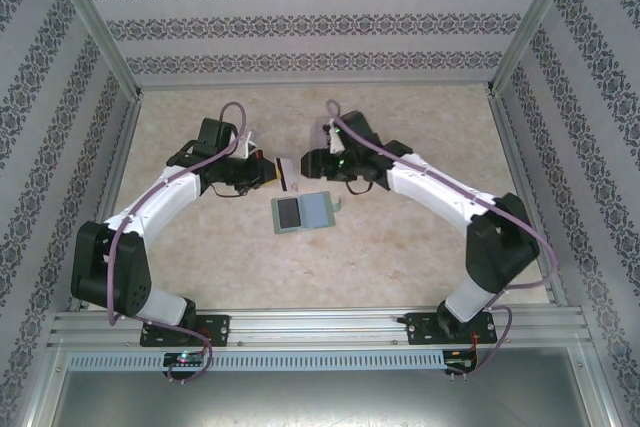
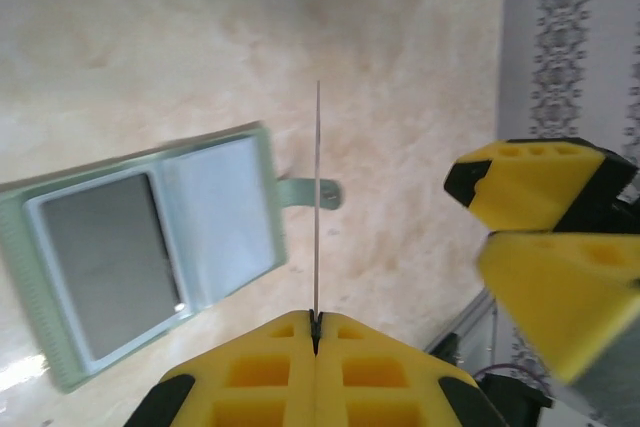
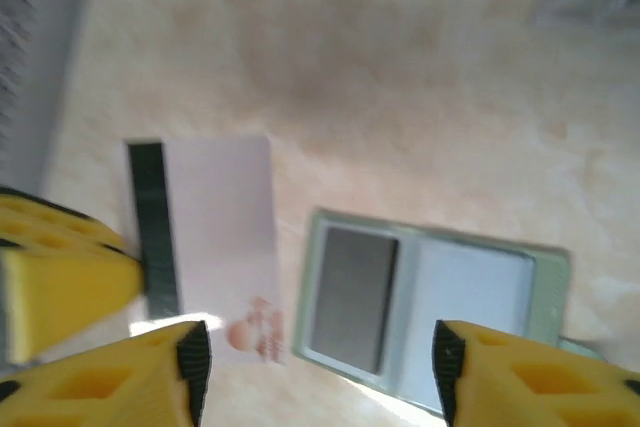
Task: Take the credit cards out of the card holder
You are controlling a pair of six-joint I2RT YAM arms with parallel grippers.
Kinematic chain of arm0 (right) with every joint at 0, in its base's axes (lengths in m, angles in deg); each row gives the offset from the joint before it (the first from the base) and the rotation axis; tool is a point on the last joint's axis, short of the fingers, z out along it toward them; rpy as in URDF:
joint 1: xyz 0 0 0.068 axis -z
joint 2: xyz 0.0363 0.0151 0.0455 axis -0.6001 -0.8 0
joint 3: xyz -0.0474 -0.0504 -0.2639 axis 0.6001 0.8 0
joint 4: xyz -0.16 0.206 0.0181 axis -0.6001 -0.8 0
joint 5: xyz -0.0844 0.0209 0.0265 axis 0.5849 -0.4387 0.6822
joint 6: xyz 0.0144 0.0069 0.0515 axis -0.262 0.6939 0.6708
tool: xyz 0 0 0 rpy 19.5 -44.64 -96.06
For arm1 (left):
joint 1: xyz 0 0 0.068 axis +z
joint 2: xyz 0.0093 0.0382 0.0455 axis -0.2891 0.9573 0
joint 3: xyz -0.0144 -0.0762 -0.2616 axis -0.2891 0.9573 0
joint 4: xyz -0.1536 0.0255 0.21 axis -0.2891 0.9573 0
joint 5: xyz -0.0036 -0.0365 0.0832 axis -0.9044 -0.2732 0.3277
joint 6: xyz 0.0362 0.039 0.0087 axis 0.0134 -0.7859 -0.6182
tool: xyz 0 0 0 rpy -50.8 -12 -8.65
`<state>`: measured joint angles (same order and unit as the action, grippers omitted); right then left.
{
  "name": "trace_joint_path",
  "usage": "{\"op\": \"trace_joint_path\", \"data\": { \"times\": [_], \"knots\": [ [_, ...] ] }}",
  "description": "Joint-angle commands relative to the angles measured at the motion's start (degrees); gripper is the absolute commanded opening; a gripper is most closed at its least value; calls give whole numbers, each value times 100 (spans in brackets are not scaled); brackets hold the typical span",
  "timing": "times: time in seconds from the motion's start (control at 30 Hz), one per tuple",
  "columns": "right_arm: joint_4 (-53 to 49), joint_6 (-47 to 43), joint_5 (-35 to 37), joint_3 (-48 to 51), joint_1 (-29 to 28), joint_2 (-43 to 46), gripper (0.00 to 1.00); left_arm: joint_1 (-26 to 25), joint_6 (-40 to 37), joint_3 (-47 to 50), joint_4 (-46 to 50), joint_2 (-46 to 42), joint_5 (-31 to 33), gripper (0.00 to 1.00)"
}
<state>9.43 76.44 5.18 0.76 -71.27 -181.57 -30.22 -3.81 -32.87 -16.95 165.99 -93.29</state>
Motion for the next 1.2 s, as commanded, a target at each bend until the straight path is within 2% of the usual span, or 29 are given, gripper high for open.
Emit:
{"op": "trace_joint_path", "data": {
  "times": [0.0,0.1,0.17,0.5,0.63,0.73,0.8,0.87,1.07,1.17],
  "knots": [
    [764,197,-889,380,370,207,73,26,437,-143,-680,-147,-553,0],
    [1560,515,-1502,687,636,408,83,23,845,-149,-1309,-147,-897,0],
    [2009,792,-1868,813,768,434,87,29,1119,-153,-1694,-110,-1058,0],
    [2983,1528,-3292,608,1095,-80,80,30,1782,-222,-2470,-90,-1418,0],
    [3537,1863,-3722,626,1090,-151,63,23,1954,-264,-2624,10,-1451,0],
    [4308,2367,-3950,828,1162,-134,55,31,1980,-292,-2636,87,-1489,0],
    [4406,2428,-4050,822,1154,-134,52,40,2047,-272,-2731,141,-1516,0],
    [4477,2501,-4116,823,1156,-147,43,49,2121,-226,-2835,168,-1525,0],
    [4594,2556,-4212,895,1172,-134,27,67,2089,-179,-2802,159,-1560,0],
    [4581,2545,-4177,923,1178,-152,13,72,1997,-206,-2679,173,-1540,0]
  ]
}}
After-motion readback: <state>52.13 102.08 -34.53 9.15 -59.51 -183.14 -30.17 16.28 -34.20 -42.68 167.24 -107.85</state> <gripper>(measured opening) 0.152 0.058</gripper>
